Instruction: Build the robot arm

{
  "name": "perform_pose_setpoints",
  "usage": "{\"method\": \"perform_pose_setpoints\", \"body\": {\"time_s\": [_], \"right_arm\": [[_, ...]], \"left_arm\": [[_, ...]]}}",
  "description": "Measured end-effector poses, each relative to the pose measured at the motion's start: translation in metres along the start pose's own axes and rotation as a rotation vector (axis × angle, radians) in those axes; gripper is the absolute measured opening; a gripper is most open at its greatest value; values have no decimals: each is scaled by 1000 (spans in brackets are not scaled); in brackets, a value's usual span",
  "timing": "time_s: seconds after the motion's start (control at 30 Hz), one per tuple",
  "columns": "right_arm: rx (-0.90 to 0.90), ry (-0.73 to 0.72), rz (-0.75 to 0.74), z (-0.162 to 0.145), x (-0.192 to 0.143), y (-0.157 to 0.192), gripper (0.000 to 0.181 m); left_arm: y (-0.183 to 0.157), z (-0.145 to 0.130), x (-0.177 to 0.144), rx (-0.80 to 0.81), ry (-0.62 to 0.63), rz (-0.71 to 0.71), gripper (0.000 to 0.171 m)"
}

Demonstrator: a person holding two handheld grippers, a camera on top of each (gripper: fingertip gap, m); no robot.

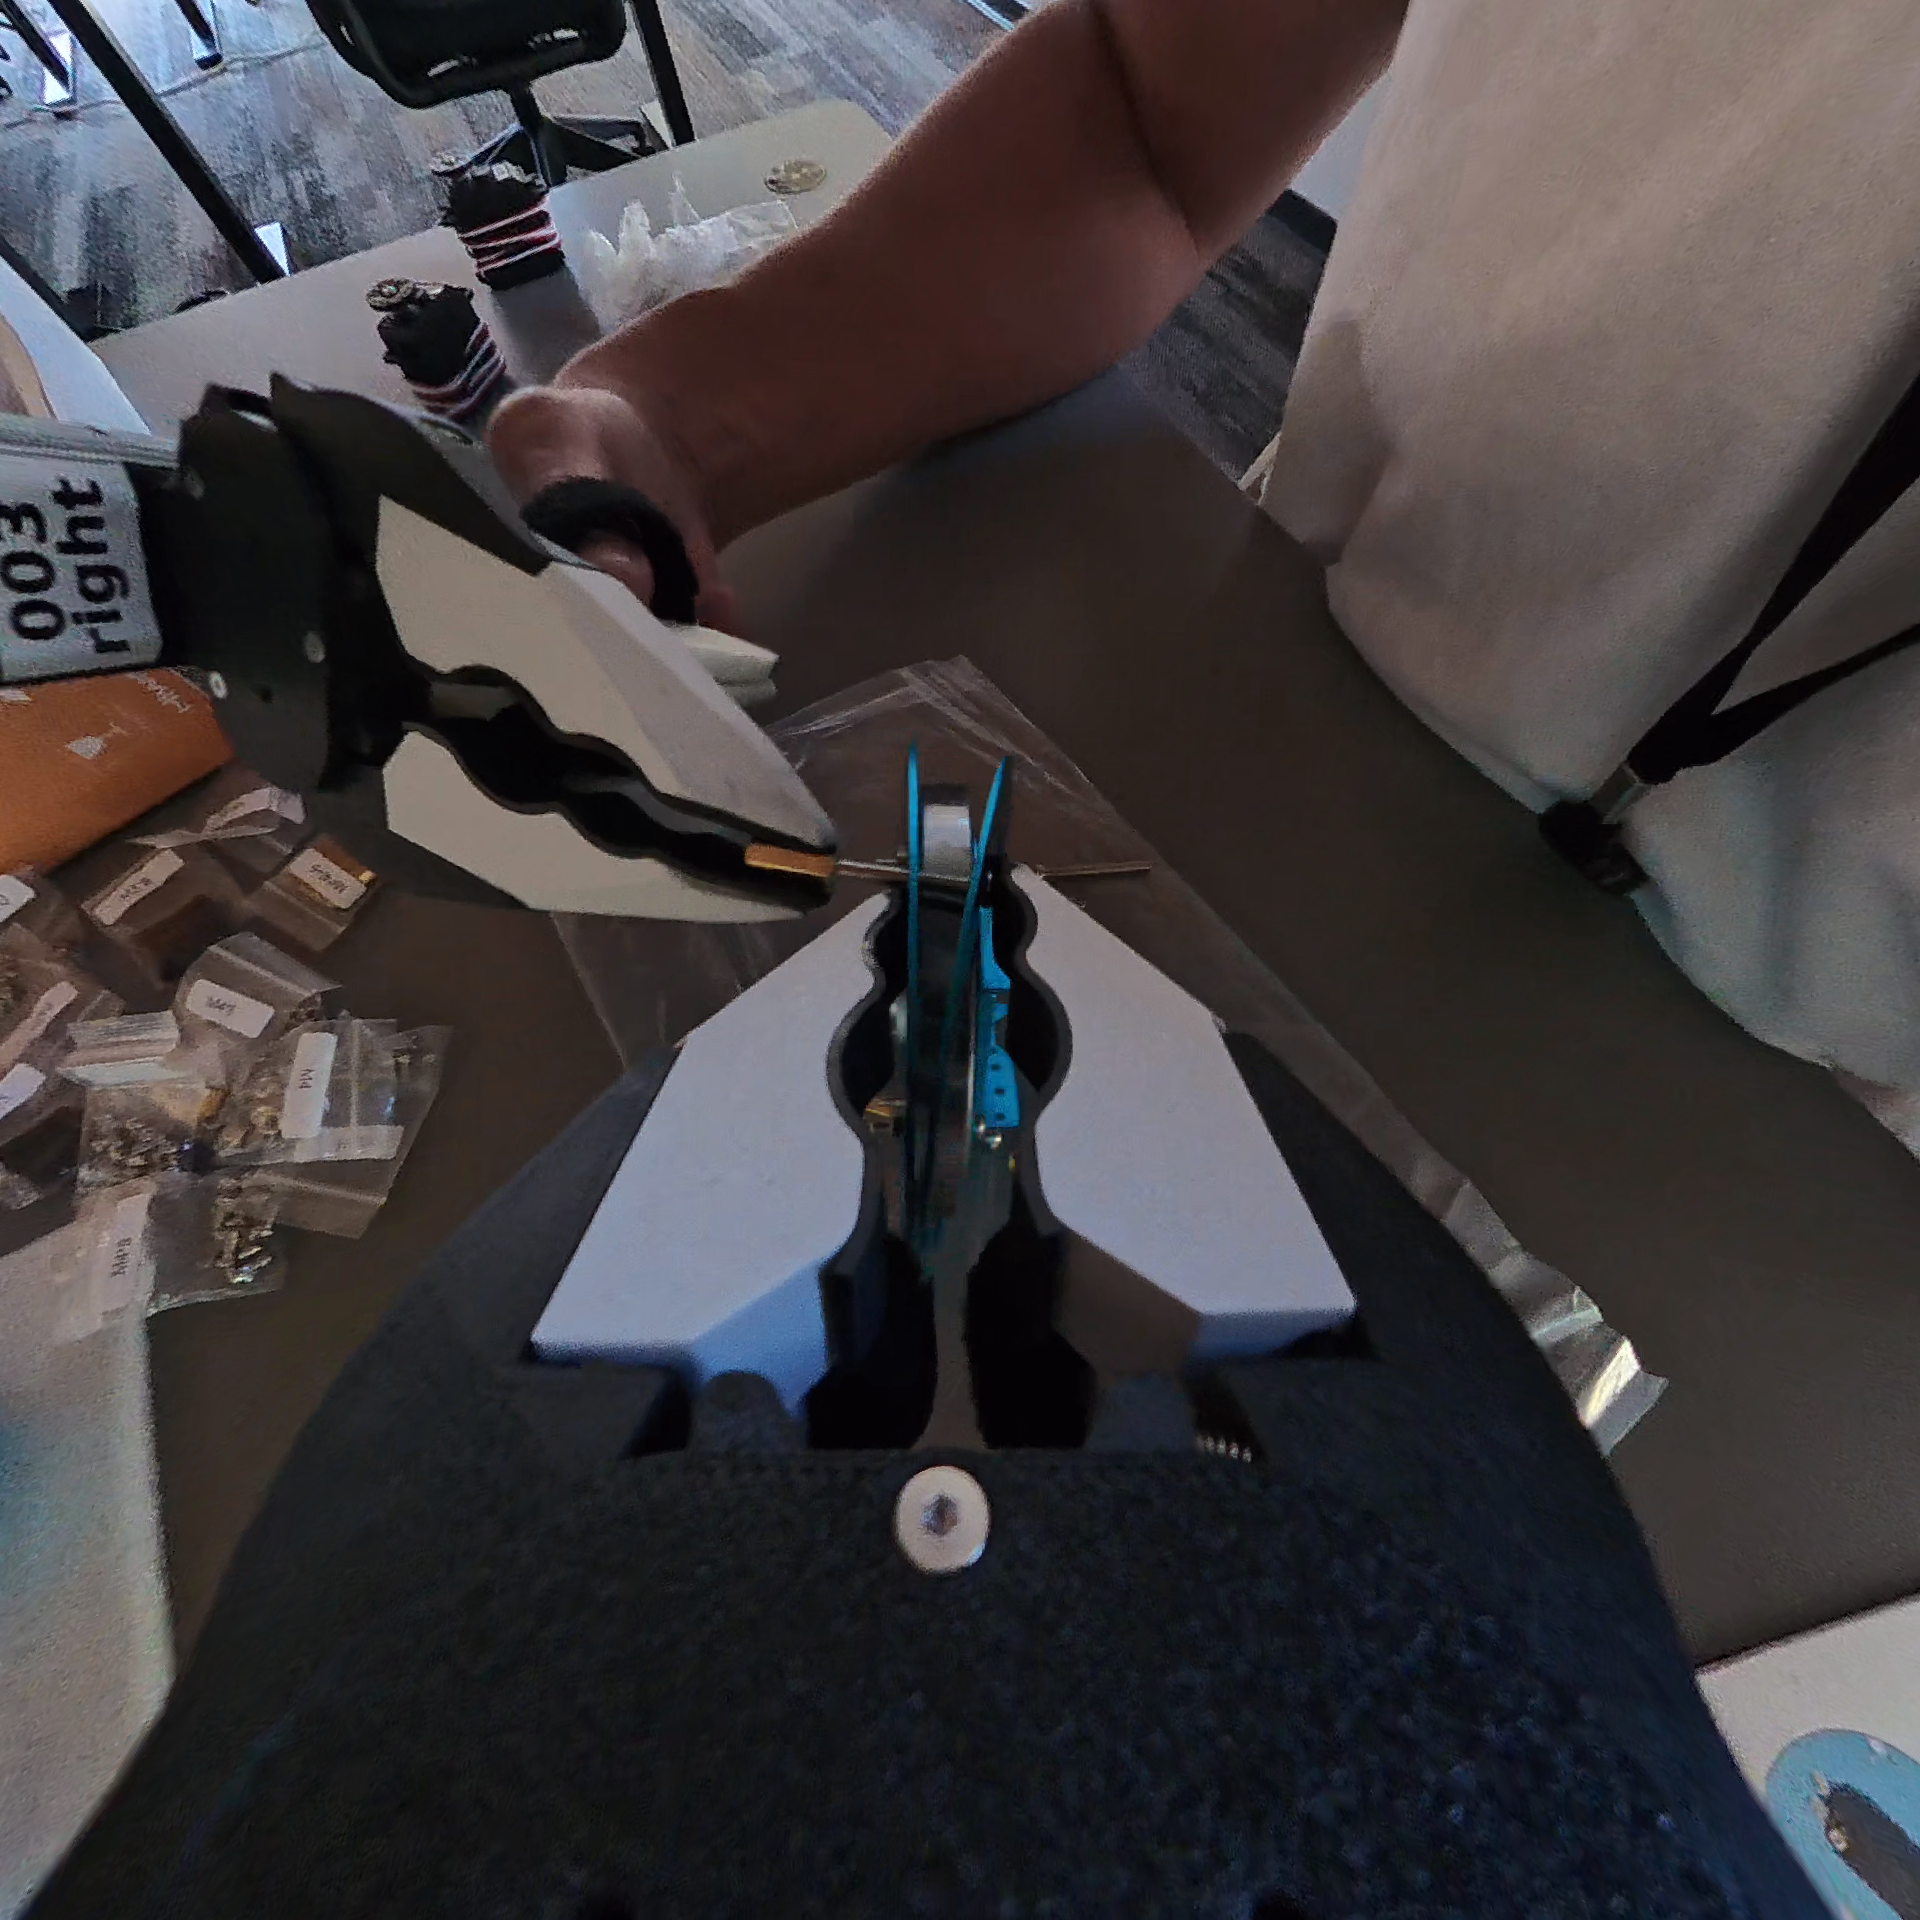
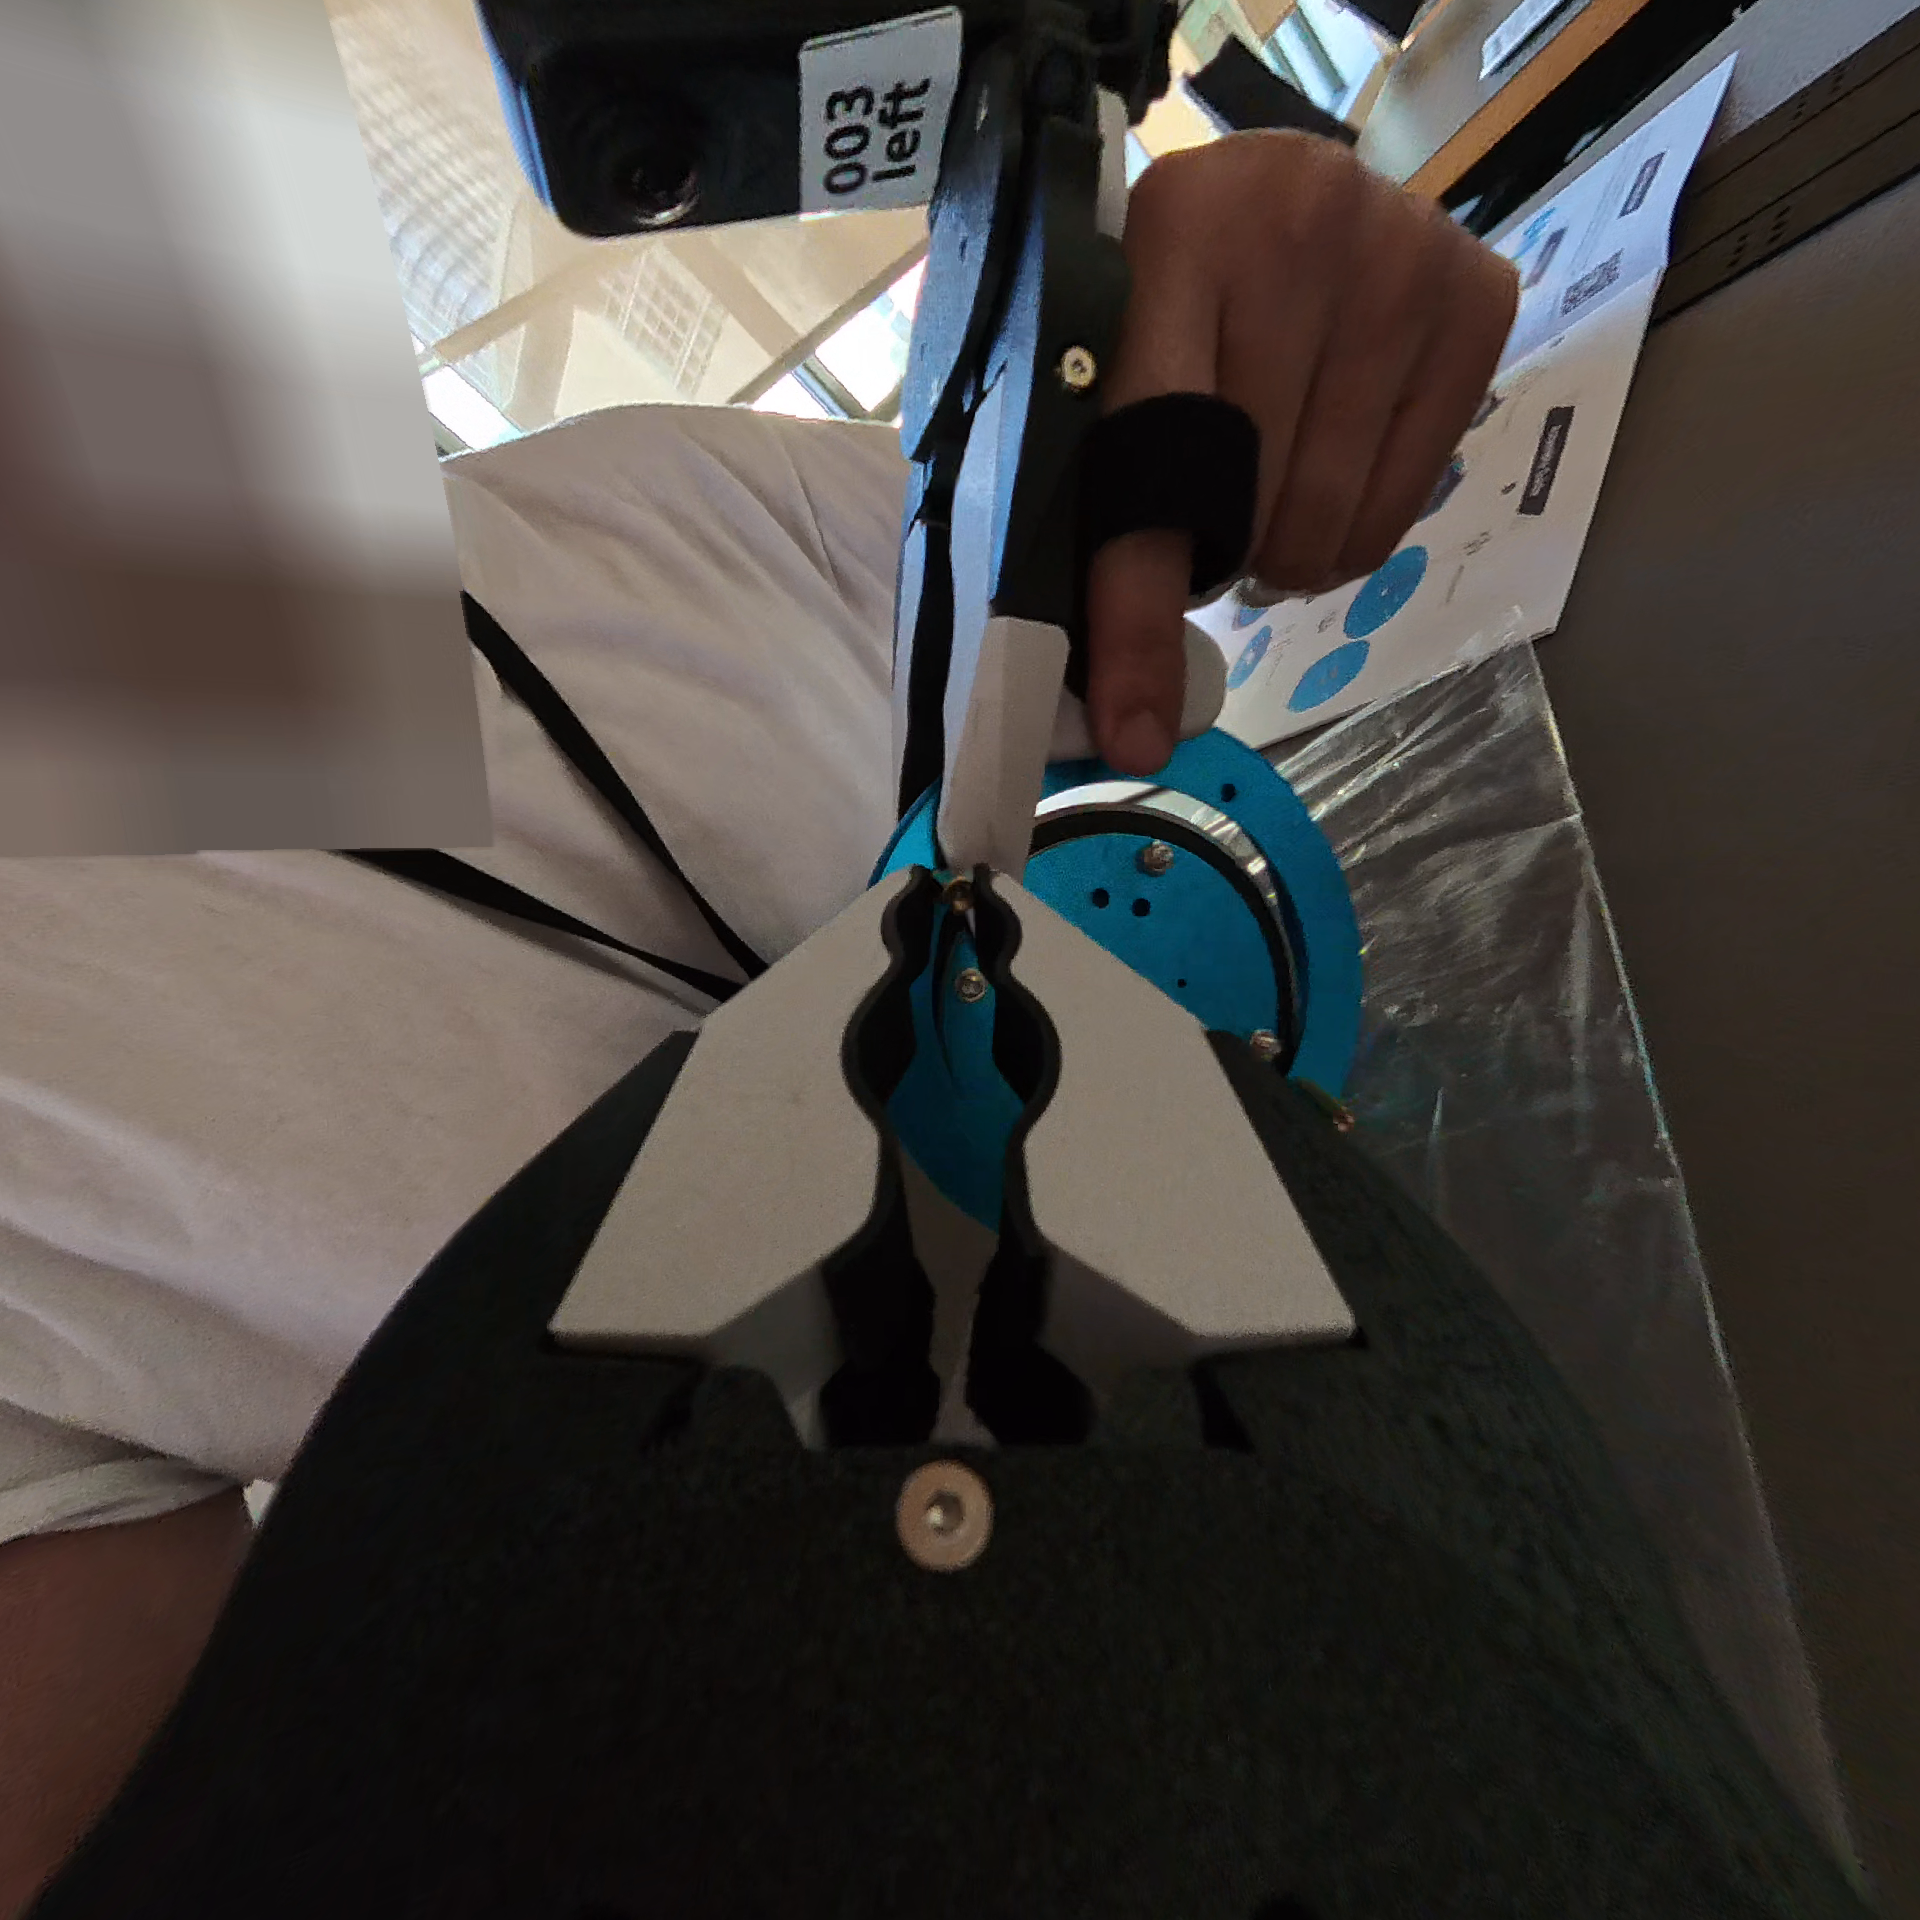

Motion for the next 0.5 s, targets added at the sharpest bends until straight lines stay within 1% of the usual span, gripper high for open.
{"method": "perform_pose_setpoints", "body": {"time_s": [0.17, 0.3, 0.37, 0.43, 0.5], "right_arm": [[44, -43, 2, -1, 3, 2, 5], [144, -59, -33, -2, 3, 4, 5], [169, -26, -44, -3, 4, 8, 4], [135, 47, -72, -2, 3, 10, 5], [117, 123, -62, 0, 5, 11, 5]], "left_arm": [[-3, 0, 1, 33, 6, 2, 15], [-6, 1, 2, 48, 46, 31, 14], [-9, 2, 3, 57, 58, 44, 14], [-9, 2, 3, 71, 65, 65, 15], [-12, 2, 3, 78, 76, 53, 14]]}}
Point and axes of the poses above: each gripper's, where its closed fingertips meet, x out along the fingers, z out of its top, y = z × x across the jaws, the point moved 5 cm from there along -x, back along the fingers, and after that the axes turned 12 degrees about -x, right-handed, at the moved point
